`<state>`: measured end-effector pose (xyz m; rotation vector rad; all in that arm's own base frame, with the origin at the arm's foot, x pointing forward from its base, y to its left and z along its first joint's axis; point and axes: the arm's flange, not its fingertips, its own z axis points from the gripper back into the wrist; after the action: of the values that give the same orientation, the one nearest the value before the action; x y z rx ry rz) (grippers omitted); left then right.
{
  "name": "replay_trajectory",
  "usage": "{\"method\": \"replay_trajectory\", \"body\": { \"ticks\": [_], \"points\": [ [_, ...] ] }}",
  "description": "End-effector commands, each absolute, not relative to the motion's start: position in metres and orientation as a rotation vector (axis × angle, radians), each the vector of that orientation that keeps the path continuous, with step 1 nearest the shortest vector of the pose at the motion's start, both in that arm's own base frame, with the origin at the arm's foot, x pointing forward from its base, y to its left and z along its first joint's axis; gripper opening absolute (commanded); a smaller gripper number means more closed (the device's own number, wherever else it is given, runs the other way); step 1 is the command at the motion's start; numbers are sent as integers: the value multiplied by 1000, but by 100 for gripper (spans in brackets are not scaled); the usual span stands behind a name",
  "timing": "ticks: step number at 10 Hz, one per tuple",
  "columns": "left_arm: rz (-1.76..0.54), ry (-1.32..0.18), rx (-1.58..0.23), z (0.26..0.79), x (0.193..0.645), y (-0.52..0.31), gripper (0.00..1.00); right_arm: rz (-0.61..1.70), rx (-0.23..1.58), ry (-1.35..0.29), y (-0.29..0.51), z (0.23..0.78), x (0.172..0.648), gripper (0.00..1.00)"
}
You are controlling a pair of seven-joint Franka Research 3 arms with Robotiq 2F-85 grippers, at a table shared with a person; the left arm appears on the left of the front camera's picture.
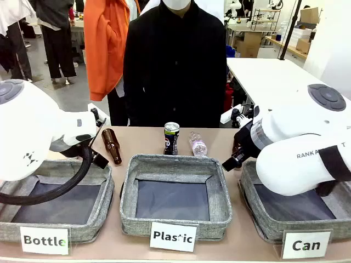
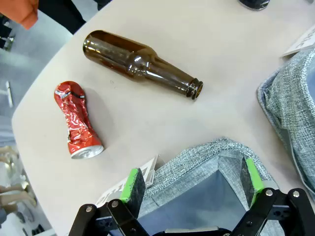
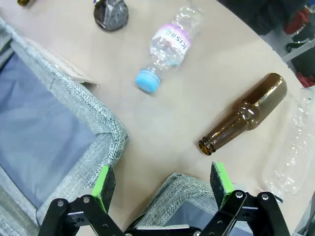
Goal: Sort the can waste into the basket.
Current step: Pick up the can waste from the table and place it in the right Fabric basket.
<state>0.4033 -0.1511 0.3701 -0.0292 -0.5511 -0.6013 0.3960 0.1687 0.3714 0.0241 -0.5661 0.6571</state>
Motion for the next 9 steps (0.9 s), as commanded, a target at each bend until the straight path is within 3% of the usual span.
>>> {"method": "replay_trajectory", "body": {
  "ticks": [1, 9],
  "points": [
    [-601, -551, -29, 370, 403, -151, 100, 657, 24, -566, 169, 371, 396, 100],
    [-601, -551, -29, 370, 403, -151, 100, 657, 24, -566, 169, 371, 396, 100]
  ]
}}
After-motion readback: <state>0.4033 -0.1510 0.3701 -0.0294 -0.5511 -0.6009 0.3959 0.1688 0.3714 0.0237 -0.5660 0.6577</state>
